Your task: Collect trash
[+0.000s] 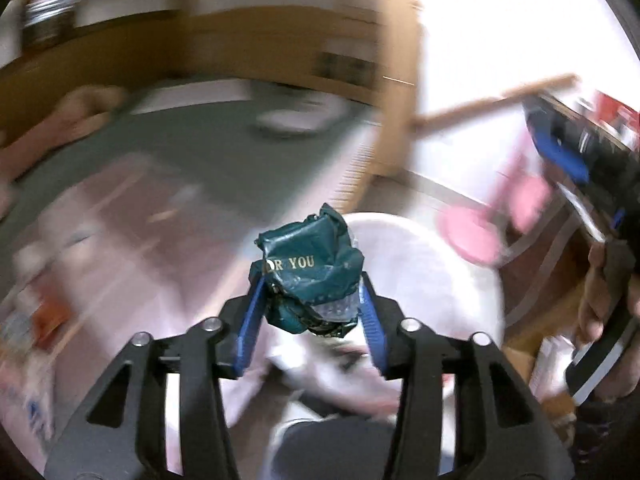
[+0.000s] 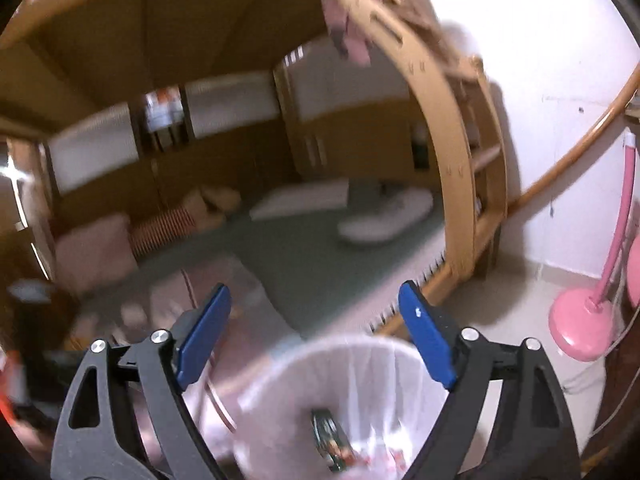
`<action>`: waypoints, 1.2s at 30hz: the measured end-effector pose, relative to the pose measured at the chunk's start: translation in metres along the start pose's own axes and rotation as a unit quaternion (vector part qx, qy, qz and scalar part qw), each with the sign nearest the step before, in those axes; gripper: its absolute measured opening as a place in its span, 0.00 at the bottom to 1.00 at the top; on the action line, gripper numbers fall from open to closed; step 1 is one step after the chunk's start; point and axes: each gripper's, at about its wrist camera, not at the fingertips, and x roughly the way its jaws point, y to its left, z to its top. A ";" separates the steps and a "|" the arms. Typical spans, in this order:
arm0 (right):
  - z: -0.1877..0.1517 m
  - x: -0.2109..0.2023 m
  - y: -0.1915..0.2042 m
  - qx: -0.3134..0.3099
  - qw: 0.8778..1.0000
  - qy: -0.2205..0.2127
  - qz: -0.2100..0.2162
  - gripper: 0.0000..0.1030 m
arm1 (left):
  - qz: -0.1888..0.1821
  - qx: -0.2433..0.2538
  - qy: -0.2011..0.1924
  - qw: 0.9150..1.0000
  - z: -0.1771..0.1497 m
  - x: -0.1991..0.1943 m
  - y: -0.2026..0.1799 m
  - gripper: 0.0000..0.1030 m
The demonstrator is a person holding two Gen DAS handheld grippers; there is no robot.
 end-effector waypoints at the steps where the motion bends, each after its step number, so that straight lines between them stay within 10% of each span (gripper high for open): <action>1: 0.006 -0.002 0.005 -0.005 1.000 -0.011 0.005 0.85 | -0.016 0.013 0.006 1.000 0.008 0.011 -0.012 0.68; 3: 0.014 -0.006 0.009 -0.014 1.000 -0.021 0.014 0.85 | -0.020 0.028 0.011 0.999 0.016 0.024 -0.025 0.93; 10: -0.001 0.011 0.052 -0.064 0.996 0.019 0.066 0.85 | 0.079 -0.035 0.006 0.996 -0.004 -0.004 0.040 0.94; 13: -0.023 0.038 0.098 -0.097 0.987 0.062 0.109 0.85 | 0.167 -0.084 -0.005 0.982 -0.033 -0.047 0.100 0.95; 17: -0.054 0.068 0.184 -0.158 0.966 0.105 0.177 0.85 | 0.279 -0.190 -0.030 0.941 -0.088 -0.121 0.186 0.96; 23: -0.091 0.096 0.310 -0.196 0.925 0.151 0.289 0.85 | 0.399 -0.315 -0.093 0.856 -0.170 -0.220 0.259 0.97; 26: -0.106 0.103 0.344 -0.213 0.921 0.142 0.295 0.85 | 0.443 -0.314 -0.098 0.834 -0.197 -0.229 0.270 0.97; 29: -0.133 0.105 0.348 -0.229 0.925 0.129 0.275 0.85 | 0.439 -0.331 -0.040 0.834 -0.210 -0.215 0.293 0.97; 36: -0.141 0.115 0.335 -0.228 0.924 0.147 0.268 0.85 | 0.411 -0.296 -0.073 0.859 -0.203 -0.216 0.273 0.97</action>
